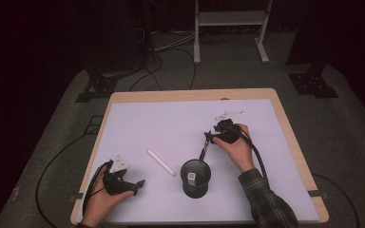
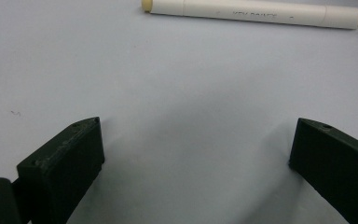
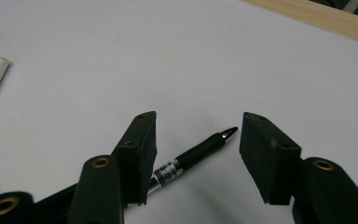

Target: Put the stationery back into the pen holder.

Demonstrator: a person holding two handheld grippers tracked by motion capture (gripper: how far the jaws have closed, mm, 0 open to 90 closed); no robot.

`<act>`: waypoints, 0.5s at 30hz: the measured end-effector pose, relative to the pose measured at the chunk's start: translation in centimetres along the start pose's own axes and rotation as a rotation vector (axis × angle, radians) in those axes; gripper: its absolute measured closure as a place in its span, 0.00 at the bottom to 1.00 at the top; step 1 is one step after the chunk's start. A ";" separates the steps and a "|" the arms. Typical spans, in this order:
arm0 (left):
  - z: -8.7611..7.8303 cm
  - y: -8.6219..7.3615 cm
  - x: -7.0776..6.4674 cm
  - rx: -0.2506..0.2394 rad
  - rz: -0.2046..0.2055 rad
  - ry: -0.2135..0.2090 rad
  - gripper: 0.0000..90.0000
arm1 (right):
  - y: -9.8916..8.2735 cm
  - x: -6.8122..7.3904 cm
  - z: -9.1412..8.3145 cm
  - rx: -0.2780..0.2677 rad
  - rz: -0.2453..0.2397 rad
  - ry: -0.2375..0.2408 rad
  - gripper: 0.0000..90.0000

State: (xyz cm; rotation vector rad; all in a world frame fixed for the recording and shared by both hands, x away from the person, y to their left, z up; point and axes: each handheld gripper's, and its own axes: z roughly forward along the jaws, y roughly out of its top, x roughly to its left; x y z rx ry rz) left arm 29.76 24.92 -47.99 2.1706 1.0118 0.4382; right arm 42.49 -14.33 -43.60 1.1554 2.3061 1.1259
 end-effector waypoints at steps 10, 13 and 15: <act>0.0 0.0 0.0 0.000 0.000 0.000 0.02 | -0.3 -0.1 2.4 0.031 0.019 -0.020 0.51; 0.0 0.0 0.0 0.000 0.000 0.000 0.02 | -0.6 -0.1 2.9 0.046 0.017 -0.026 0.51; 0.0 0.0 0.0 0.000 0.000 0.000 0.02 | -0.8 -0.1 3.1 0.056 0.016 -0.027 0.52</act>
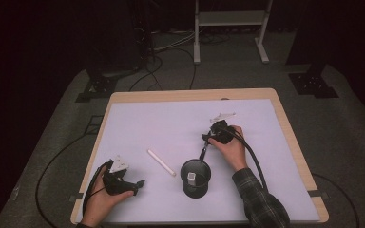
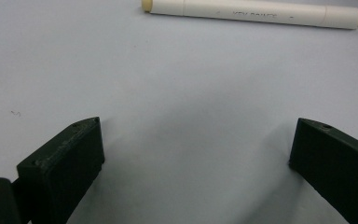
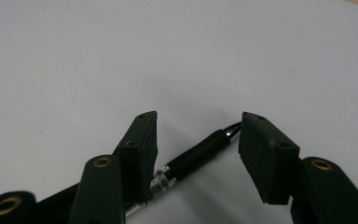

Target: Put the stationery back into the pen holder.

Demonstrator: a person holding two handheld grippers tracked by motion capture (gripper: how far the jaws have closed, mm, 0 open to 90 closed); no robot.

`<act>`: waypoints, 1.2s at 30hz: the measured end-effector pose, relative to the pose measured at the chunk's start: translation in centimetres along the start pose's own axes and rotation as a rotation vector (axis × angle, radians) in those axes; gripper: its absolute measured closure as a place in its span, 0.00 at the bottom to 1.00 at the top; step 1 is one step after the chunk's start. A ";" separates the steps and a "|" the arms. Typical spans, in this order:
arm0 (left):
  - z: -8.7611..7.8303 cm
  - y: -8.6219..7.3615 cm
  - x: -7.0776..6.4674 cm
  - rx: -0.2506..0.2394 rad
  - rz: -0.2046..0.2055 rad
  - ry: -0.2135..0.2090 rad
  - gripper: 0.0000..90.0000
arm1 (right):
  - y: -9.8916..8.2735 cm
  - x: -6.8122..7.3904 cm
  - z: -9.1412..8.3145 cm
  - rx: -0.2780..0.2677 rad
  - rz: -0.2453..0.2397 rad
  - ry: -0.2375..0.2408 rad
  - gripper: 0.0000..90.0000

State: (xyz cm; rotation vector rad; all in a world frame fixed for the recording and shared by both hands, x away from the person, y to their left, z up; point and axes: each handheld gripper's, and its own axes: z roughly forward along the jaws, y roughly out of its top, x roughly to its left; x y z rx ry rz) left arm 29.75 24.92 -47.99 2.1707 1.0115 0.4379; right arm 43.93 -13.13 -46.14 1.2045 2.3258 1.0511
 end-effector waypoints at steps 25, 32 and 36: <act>0.0 0.0 0.0 0.000 0.000 0.000 0.02 | -0.3 -0.1 1.0 0.032 0.031 -0.030 0.67; 0.0 0.0 0.0 0.000 0.000 0.000 0.02 | -0.3 -0.3 0.9 0.036 0.039 -0.025 0.73; 0.0 0.0 0.0 0.000 0.000 0.000 0.02 | -0.3 -0.5 0.8 0.042 0.034 -0.025 0.80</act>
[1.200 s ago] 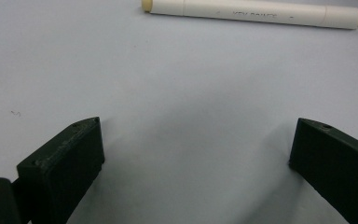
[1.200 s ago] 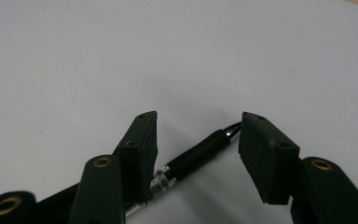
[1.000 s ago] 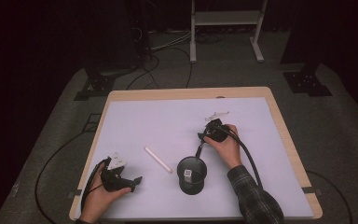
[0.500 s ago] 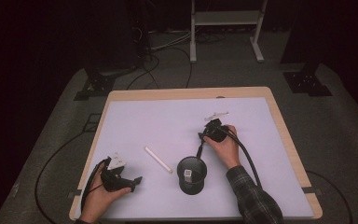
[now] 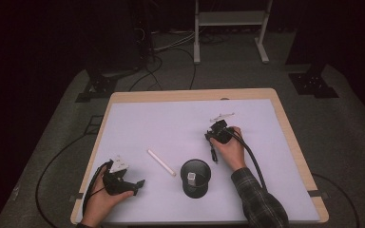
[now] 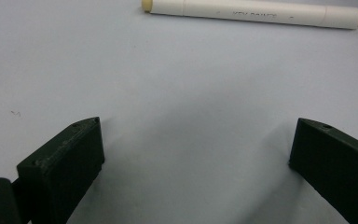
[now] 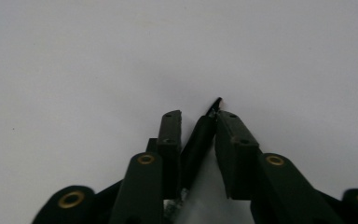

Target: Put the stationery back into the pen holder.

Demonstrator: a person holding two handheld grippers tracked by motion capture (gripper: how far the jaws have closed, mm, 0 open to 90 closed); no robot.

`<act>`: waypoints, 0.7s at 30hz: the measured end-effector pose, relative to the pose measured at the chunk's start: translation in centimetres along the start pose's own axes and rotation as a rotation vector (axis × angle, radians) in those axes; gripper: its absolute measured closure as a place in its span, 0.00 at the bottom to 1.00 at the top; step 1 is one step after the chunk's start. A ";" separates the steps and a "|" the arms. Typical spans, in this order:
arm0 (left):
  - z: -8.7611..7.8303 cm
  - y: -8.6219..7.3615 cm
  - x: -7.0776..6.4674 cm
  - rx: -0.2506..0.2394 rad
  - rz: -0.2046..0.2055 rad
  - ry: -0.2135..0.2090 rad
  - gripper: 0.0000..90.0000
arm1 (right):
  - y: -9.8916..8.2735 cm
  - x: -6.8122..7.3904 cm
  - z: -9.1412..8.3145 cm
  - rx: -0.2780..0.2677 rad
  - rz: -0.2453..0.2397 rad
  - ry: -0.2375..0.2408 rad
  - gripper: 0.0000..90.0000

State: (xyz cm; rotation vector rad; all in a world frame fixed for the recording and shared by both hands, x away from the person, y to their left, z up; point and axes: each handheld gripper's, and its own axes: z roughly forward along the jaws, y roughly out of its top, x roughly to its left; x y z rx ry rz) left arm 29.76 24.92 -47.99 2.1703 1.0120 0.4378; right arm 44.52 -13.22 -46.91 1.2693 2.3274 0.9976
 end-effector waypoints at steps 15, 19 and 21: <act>0.0 0.0 0.0 0.000 0.003 0.000 0.02 | 0.5 -0.5 0.4 -0.002 0.001 -0.006 0.80; 0.0 0.0 0.0 0.000 0.004 0.001 0.02 | 0.8 -0.4 0.7 0.007 -0.005 -0.015 0.82; 0.0 0.0 0.0 0.000 0.003 0.000 0.02 | 0.8 -0.3 0.7 0.007 -0.023 -0.028 0.84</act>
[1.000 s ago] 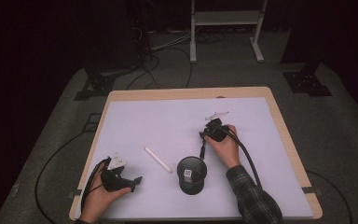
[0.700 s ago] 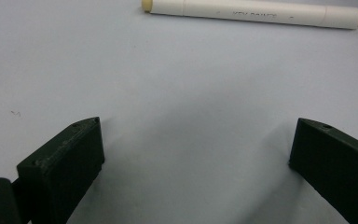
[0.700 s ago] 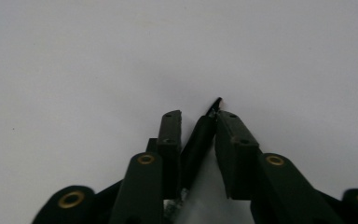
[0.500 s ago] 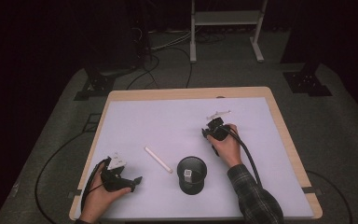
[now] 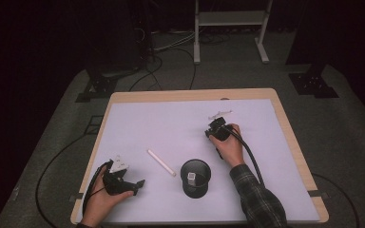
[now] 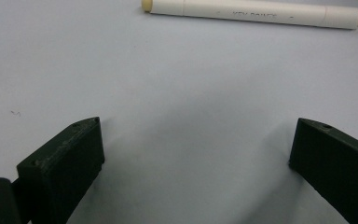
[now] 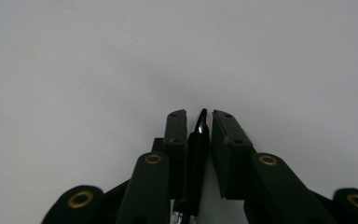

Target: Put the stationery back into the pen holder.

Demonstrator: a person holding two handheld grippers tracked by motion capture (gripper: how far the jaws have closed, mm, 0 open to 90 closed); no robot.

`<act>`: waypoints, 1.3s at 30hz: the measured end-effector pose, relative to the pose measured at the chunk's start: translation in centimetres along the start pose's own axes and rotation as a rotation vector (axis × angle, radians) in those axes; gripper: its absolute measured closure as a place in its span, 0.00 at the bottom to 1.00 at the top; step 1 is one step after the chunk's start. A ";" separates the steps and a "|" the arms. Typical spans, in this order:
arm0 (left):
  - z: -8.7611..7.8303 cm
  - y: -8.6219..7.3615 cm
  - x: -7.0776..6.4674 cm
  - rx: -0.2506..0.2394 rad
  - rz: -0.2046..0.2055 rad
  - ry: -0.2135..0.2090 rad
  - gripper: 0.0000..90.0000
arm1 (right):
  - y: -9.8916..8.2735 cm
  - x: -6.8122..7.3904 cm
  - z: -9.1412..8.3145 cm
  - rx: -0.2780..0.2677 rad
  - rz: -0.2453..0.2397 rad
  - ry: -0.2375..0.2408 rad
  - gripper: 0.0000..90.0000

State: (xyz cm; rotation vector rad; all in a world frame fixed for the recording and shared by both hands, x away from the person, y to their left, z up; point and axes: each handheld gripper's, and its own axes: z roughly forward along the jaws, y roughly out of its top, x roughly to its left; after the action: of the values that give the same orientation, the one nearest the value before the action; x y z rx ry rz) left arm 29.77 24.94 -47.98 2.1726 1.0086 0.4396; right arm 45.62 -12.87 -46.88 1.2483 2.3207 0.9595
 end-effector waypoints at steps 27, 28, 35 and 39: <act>0.0 0.0 0.0 -0.001 -0.001 0.000 0.02 | -0.4 -0.2 -1.4 -0.045 0.037 0.088 0.89; 0.0 0.0 0.0 -0.001 -0.001 0.000 0.02 | -0.4 -0.2 -1.5 -0.052 0.038 0.094 0.89; 0.0 0.0 0.0 0.000 -0.004 -0.001 0.02 | -0.4 -0.4 -2.7 -0.079 0.051 0.122 0.89; 0.0 0.0 0.0 0.000 -0.004 0.000 0.02 | -0.2 -0.3 -3.3 -0.093 0.046 0.128 0.89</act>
State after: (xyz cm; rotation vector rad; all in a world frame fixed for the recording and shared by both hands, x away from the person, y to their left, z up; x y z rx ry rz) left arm 29.76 24.92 -47.99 2.1697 1.0125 0.4374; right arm 43.75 -14.55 -44.67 1.2411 2.3219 1.1805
